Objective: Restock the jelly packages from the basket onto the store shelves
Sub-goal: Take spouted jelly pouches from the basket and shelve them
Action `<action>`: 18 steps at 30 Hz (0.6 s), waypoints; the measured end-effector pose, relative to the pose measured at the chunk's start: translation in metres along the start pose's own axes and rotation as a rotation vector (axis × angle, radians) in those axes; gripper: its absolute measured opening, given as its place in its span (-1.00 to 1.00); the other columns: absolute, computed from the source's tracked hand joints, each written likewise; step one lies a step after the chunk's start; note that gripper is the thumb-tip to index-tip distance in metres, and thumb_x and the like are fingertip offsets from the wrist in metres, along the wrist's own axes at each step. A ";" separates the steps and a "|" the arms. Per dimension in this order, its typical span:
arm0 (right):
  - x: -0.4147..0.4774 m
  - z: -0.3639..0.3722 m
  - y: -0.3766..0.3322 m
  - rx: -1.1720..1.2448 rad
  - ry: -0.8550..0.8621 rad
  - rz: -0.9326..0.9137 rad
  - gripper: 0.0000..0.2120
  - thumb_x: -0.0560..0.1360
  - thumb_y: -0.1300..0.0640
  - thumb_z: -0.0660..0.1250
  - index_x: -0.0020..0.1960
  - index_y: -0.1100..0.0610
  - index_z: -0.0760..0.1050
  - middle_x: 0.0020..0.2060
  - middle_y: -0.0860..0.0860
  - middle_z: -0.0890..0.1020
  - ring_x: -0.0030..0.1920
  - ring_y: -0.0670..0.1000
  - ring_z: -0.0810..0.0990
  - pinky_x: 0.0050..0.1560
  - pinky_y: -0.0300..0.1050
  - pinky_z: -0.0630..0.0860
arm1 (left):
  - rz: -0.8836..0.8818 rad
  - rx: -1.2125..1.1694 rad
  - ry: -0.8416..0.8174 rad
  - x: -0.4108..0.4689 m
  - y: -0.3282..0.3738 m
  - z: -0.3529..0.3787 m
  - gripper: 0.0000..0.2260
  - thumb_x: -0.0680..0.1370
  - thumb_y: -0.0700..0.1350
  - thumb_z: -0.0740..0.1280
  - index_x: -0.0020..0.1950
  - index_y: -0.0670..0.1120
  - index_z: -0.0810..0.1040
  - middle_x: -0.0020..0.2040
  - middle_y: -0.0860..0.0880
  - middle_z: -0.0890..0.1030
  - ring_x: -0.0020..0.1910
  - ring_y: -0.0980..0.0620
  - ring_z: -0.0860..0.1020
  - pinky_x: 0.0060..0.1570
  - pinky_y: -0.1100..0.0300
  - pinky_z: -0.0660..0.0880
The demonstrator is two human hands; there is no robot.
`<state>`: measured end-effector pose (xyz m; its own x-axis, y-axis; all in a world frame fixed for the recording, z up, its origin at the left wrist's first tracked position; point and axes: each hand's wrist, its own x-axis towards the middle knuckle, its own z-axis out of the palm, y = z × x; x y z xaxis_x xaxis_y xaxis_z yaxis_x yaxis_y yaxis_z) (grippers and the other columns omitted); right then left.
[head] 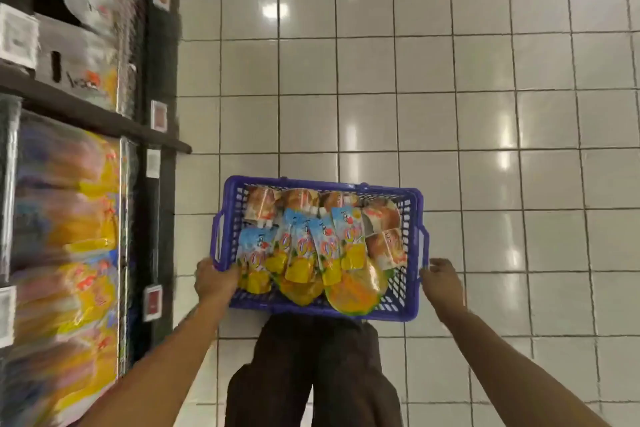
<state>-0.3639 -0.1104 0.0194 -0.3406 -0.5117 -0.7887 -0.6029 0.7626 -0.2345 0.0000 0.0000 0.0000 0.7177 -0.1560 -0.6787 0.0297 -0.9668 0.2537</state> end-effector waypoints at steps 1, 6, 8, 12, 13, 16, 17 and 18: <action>0.020 0.014 0.000 0.078 0.047 0.013 -0.46 0.52 0.13 0.40 0.42 0.25 0.31 0.21 0.25 0.57 0.11 0.22 0.57 0.08 0.01 0.47 | 0.014 0.003 0.035 0.021 -0.001 0.010 -0.40 0.44 -0.18 0.49 0.42 -0.23 0.35 0.35 -0.27 0.44 0.30 -0.29 0.45 0.28 -0.09 0.43; 0.095 0.061 0.004 0.290 0.146 0.182 -0.37 0.44 0.05 0.50 0.36 0.34 0.38 -0.02 0.20 0.61 -0.11 0.18 0.60 -0.15 -0.08 0.47 | -0.023 -0.002 -0.002 0.103 -0.004 0.043 -0.40 0.38 -0.12 0.54 0.34 -0.20 0.40 0.24 -0.25 0.55 0.17 -0.25 0.54 0.18 -0.05 0.49; 0.111 0.066 0.013 0.274 0.144 0.191 -0.58 0.44 0.01 0.49 0.08 0.34 0.59 -0.31 0.11 0.61 -0.34 0.07 0.56 -0.36 -0.14 0.41 | 0.010 0.028 0.003 0.118 -0.008 0.046 -0.50 0.39 -0.11 0.55 0.24 -0.21 0.48 0.15 -0.24 0.60 0.05 -0.21 0.58 0.06 0.00 0.50; 0.117 0.068 0.021 0.246 0.182 0.155 -0.67 0.42 -0.07 0.50 -0.14 0.22 0.61 -0.42 0.04 0.60 -0.39 0.04 0.57 -0.41 -0.18 0.38 | 0.085 0.047 -0.020 0.130 -0.016 0.044 -0.59 0.39 -0.04 0.56 0.13 -0.18 0.56 0.02 -0.18 0.64 -0.10 -0.13 0.57 -0.02 0.01 0.53; 0.115 0.065 0.020 0.239 0.174 0.160 -0.66 0.43 -0.07 0.49 -0.14 0.22 0.60 -0.40 0.06 0.61 -0.38 0.05 0.57 -0.41 -0.18 0.39 | 0.094 0.035 -0.021 0.130 -0.016 0.043 -0.61 0.41 -0.05 0.55 0.13 -0.19 0.56 0.02 -0.19 0.64 -0.10 -0.13 0.56 -0.01 0.00 0.53; 0.107 0.059 0.010 0.236 0.125 0.171 -0.67 0.46 -0.02 0.47 -0.07 0.26 0.58 -0.29 0.16 0.64 -0.29 0.15 0.61 -0.30 -0.06 0.53 | 0.082 0.010 -0.008 0.125 -0.011 0.041 -0.63 0.45 -0.10 0.52 0.16 -0.24 0.54 0.07 -0.26 0.63 -0.10 -0.13 0.54 -0.02 -0.02 0.52; 0.104 0.056 0.005 0.244 0.119 0.168 -0.69 0.46 0.00 0.47 -0.05 0.26 0.57 -0.26 0.19 0.65 -0.26 0.19 0.63 -0.23 0.00 0.58 | 0.071 -0.005 -0.015 0.123 -0.010 0.040 -0.62 0.45 -0.10 0.51 0.19 -0.24 0.53 0.09 -0.27 0.62 -0.10 -0.12 0.53 -0.03 -0.01 0.52; 0.099 0.053 0.001 0.243 0.125 0.160 -0.70 0.46 0.01 0.48 -0.05 0.25 0.56 -0.24 0.20 0.65 -0.25 0.19 0.63 -0.22 0.03 0.59 | 0.058 -0.013 -0.025 0.120 -0.008 0.036 -0.61 0.46 -0.10 0.50 0.20 -0.23 0.52 0.09 -0.26 0.62 -0.10 -0.11 0.53 -0.05 0.01 0.51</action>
<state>-0.3602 -0.1392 -0.0893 -0.5123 -0.4107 -0.7542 -0.3497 0.9019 -0.2536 0.0610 -0.0182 -0.1087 0.7009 -0.2166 -0.6796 -0.0019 -0.9533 0.3019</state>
